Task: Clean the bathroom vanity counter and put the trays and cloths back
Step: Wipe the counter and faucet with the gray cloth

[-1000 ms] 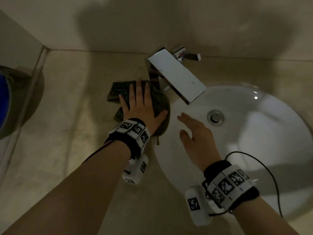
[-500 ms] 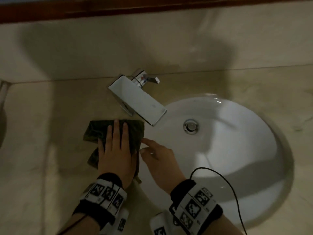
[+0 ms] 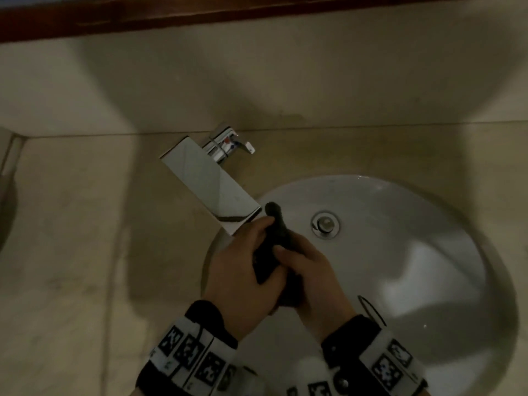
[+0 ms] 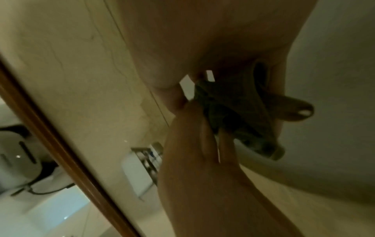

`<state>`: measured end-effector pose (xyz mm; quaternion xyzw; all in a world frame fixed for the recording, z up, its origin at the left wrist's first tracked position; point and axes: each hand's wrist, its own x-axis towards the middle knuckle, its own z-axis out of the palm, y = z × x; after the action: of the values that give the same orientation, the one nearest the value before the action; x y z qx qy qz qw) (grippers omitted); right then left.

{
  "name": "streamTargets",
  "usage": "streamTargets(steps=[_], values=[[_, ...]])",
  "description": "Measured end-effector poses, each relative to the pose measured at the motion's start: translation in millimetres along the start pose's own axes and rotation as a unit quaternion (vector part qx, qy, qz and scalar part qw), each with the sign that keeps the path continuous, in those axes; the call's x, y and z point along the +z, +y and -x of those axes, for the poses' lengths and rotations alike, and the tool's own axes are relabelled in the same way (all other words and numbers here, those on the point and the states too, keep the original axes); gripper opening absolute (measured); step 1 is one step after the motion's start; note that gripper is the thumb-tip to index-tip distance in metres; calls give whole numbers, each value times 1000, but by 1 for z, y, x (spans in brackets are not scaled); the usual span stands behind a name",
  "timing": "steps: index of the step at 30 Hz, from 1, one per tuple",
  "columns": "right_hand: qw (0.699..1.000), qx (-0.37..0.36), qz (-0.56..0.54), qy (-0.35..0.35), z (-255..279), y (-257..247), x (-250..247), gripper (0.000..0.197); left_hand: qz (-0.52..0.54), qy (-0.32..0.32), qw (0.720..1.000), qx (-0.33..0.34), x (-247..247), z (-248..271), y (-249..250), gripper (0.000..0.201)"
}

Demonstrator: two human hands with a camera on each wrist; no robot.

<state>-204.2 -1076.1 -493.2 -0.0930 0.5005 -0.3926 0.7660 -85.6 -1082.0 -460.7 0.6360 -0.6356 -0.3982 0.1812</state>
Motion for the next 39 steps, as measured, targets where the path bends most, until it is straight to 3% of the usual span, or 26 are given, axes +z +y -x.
streamTargets(steps=[3,5,8,10,12,15,18,23,30,32,35,39], values=[[988,-107,99,52,-7,-30,-19,35,18,33,999,-11,-1,-2,-6,53],[959,-201,182,82,-12,-60,-20,37,-28,71,996,-53,-9,-4,-12,42],[886,-337,302,95,-27,-101,-10,38,-148,91,984,-43,-29,-6,-24,31],[807,-391,429,112,-47,-114,-2,46,-201,60,977,-38,-35,-6,-28,31],[740,-393,530,126,-71,-118,10,49,-235,17,970,-52,-34,-5,-34,36],[703,-375,599,83,-99,-109,32,47,-260,-62,962,-48,-25,-3,-50,71],[670,-320,668,55,-115,-90,51,41,-285,-77,955,-23,-19,-2,-60,84],[667,-310,673,76,-117,-75,67,19,-255,-79,963,-14,-20,-3,-68,87],[636,-292,712,57,-106,-62,63,32,-223,-99,969,-22,-27,-4,-65,84],[650,-283,702,66,-99,-52,60,30,-170,-69,982,-32,-32,-5,-56,69],[695,-289,655,71,-82,-33,51,34,-163,29,986,-18,-42,-8,-45,30],[717,-297,628,58,-59,-20,33,32,-161,86,983,30,-49,-9,-34,15]])
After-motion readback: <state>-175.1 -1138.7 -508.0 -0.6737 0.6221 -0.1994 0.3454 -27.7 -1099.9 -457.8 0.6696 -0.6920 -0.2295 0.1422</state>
